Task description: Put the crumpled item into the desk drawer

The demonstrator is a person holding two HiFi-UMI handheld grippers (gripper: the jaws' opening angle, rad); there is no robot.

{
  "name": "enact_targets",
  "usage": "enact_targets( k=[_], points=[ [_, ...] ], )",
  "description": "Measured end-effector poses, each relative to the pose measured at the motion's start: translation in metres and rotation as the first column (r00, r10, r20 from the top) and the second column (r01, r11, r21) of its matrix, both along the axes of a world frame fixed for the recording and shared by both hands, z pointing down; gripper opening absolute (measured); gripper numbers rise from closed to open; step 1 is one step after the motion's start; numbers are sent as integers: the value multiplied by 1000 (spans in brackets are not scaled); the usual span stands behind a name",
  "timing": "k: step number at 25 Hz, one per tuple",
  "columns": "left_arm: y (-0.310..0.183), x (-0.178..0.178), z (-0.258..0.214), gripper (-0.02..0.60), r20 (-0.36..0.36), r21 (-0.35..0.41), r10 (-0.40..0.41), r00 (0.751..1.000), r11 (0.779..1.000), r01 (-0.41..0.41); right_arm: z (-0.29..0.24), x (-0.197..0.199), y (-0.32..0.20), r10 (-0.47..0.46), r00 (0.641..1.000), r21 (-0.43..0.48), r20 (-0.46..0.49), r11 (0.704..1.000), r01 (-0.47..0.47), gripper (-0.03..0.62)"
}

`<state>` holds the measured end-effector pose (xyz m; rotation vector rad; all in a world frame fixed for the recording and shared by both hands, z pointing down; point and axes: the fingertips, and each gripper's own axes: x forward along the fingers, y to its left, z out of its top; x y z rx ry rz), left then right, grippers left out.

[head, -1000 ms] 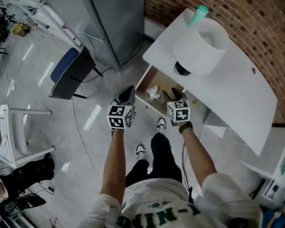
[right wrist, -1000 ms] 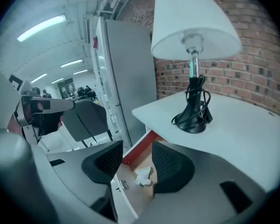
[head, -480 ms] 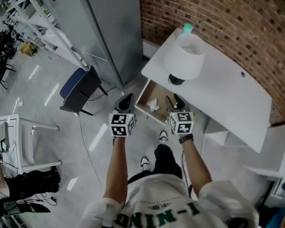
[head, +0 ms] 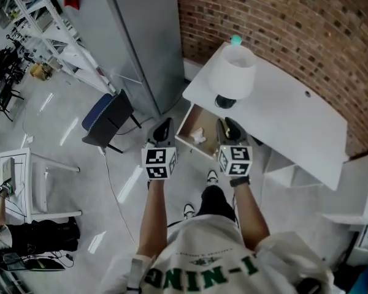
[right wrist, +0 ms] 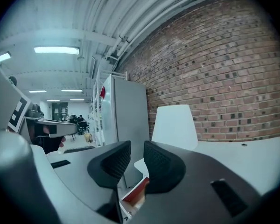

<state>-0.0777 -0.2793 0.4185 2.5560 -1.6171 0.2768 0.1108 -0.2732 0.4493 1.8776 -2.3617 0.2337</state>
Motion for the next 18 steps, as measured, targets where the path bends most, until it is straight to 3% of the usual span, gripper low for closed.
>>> enact_targets(
  k=[7, 18],
  points=[
    [26, -7, -23, -2, 0, 61, -12, 1000, 998, 12, -30, 0, 25, 36, 999, 62, -7, 997, -35, 44],
    [43, -8, -36, -2, -13, 90, -1, 1000, 996, 2, -56, 2, 40, 67, 998, 117, 2, 991, -67, 5]
  ],
)
